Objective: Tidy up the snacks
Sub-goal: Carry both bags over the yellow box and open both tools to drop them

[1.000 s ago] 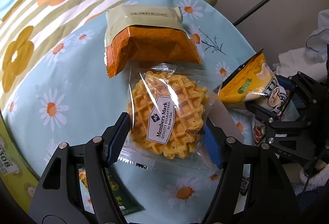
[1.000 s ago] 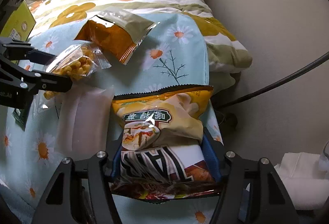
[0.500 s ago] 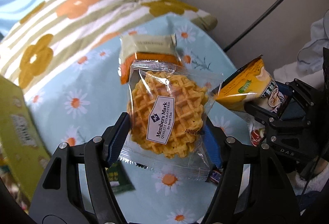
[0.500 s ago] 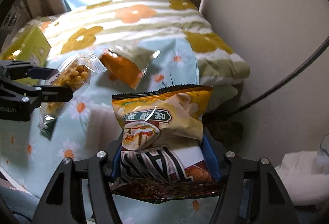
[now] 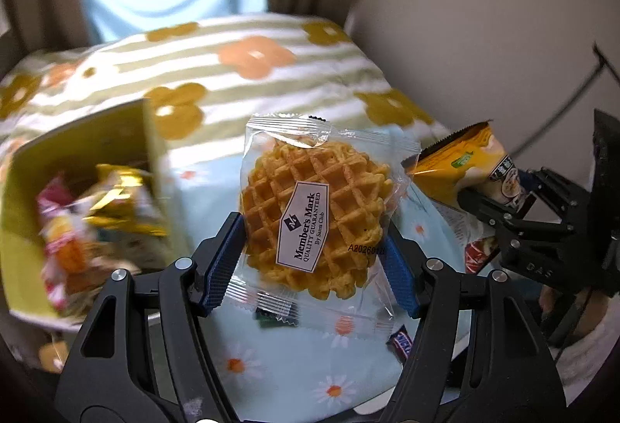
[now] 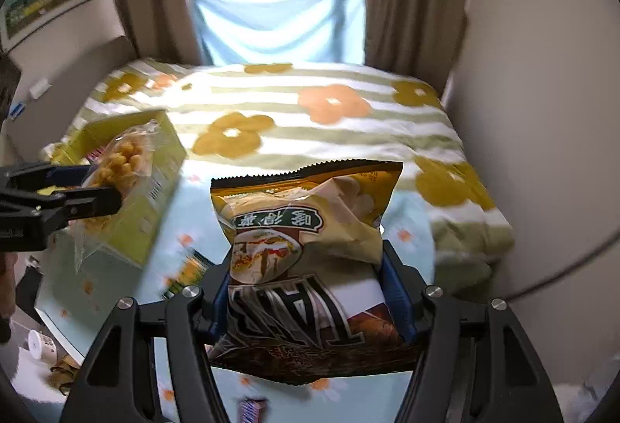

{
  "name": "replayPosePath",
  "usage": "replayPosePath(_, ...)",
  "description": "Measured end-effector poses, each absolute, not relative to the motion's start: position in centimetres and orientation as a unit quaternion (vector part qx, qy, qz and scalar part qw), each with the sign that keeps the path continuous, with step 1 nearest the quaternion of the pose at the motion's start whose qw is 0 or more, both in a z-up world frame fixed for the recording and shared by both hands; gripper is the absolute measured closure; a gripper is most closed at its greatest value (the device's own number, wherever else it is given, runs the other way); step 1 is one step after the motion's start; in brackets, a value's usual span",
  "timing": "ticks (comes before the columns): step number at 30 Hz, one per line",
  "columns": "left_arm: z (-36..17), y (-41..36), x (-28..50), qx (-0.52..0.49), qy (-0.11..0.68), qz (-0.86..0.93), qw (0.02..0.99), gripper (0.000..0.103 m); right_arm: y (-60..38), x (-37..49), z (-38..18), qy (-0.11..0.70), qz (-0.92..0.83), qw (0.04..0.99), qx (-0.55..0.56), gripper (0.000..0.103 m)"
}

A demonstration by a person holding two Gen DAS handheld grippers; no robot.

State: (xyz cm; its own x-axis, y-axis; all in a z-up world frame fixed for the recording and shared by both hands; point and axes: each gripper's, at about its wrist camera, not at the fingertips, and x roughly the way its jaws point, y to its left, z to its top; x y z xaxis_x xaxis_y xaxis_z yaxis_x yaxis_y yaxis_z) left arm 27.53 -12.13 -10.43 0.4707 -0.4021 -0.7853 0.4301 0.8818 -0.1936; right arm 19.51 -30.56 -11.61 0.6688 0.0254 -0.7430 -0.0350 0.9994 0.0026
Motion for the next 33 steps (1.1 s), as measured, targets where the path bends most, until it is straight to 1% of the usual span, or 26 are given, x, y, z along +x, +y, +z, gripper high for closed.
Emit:
replayPosePath(6, -8.0, -4.2, 28.5, -0.013, 0.429, -0.188, 0.884, 0.038, -24.5, 22.7, -8.6, 0.374, 0.061, 0.925, -0.016, 0.042)
replayPosePath(10, -7.8, 1.1, 29.9, -0.033, 0.428, -0.167, 0.888, 0.038, -19.1, 24.8, -7.1, 0.363, 0.086, 0.928, -0.014, 0.042)
replayPosePath(14, -8.2, 6.7, 32.2, -0.041, 0.433, -0.144, 0.889, 0.038, -14.6, 27.1, -6.8, 0.364, 0.107, 0.925, -0.008, 0.042)
replayPosePath(19, -10.2, 12.8, 35.9, -0.052, 0.453, -0.124, 0.881, 0.038, -9.2, 29.9, -7.6, 0.371, 0.122, 0.92, -0.008, 0.042)
replayPosePath(23, -12.4, 15.4, 39.3, -0.047, 0.477, -0.13, 0.868, 0.038, -5.7, 31.8, -8.6, 0.389, 0.123, 0.913, -0.006, 0.042)
replayPosePath(27, -14.7, 15.5, 42.5, -0.037, 0.497, -0.132, 0.857, 0.038, -3.8, 33.6, -9.9, 0.409, 0.113, 0.906, -0.009, 0.042)
replayPosePath(30, -16.1, 15.8, 43.9, -0.048, 0.51, -0.128, 0.85, 0.037, -3.5, 34.6, -10.7, 0.426, 0.107, 0.898, -0.01, 0.042)
replayPosePath(31, -16.4, 15.9, 44.0, -0.05, 0.511, -0.121, 0.85, 0.034, -3.5, 34.8, -10.8, 0.43, 0.107, 0.897, -0.01, 0.042)
replayPosePath(33, -16.8, 16.1, 44.2, -0.048, 0.511, -0.107, 0.852, 0.018, -3.5, 35.3, -11.1, 0.436, 0.109, 0.893, -0.011, 0.042)
